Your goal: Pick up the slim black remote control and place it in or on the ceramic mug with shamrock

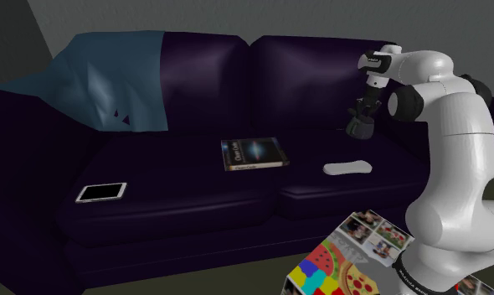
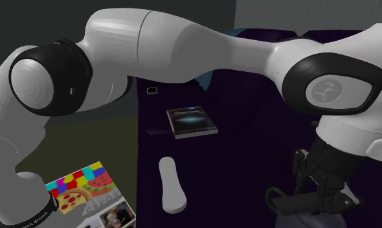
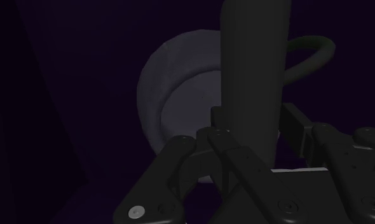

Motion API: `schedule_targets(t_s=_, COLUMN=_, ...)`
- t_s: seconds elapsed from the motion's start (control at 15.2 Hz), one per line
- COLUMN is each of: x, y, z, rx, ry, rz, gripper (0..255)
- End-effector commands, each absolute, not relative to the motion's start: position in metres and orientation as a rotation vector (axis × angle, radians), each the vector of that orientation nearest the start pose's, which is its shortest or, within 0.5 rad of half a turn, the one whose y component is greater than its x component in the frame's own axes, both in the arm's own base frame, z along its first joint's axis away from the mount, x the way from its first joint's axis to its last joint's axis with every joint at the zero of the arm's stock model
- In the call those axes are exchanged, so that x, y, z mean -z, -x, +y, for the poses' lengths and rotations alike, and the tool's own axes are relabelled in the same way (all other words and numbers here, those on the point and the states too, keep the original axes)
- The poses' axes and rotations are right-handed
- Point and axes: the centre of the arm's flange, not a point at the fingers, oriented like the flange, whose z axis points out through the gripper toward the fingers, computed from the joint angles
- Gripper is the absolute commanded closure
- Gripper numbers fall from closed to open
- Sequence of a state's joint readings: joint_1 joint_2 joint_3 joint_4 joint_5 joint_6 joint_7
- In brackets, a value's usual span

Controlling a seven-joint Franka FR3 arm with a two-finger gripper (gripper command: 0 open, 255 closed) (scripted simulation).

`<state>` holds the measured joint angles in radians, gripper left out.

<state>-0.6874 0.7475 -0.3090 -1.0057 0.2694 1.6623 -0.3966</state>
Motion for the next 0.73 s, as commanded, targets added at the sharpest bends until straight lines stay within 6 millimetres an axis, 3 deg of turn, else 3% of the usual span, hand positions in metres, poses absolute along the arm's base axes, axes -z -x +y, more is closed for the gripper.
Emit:
schedule_targets(t_s=0.0, x=-0.422, y=-0.49, z=-0.565, rx=0.0, ry=2.946, rz=0.85, gripper=255)
schedule_targets(t_s=0.13, x=-0.422, y=-0.49, z=-0.565, rx=0.0, ry=2.946, rz=0.85, gripper=255)
schedule_targets(t_s=0.2, x=-0.422, y=-0.489, z=-0.565, rx=0.0, ry=2.946, rz=0.85, gripper=0)
schedule_targets(t_s=0.53, x=-0.422, y=-0.49, z=-0.565, rx=0.0, ry=2.946, rz=0.85, gripper=0)
schedule_targets(t_s=0.66, x=-0.448, y=-0.489, z=-0.567, rx=0.0, ry=2.946, rz=0.85, gripper=0)
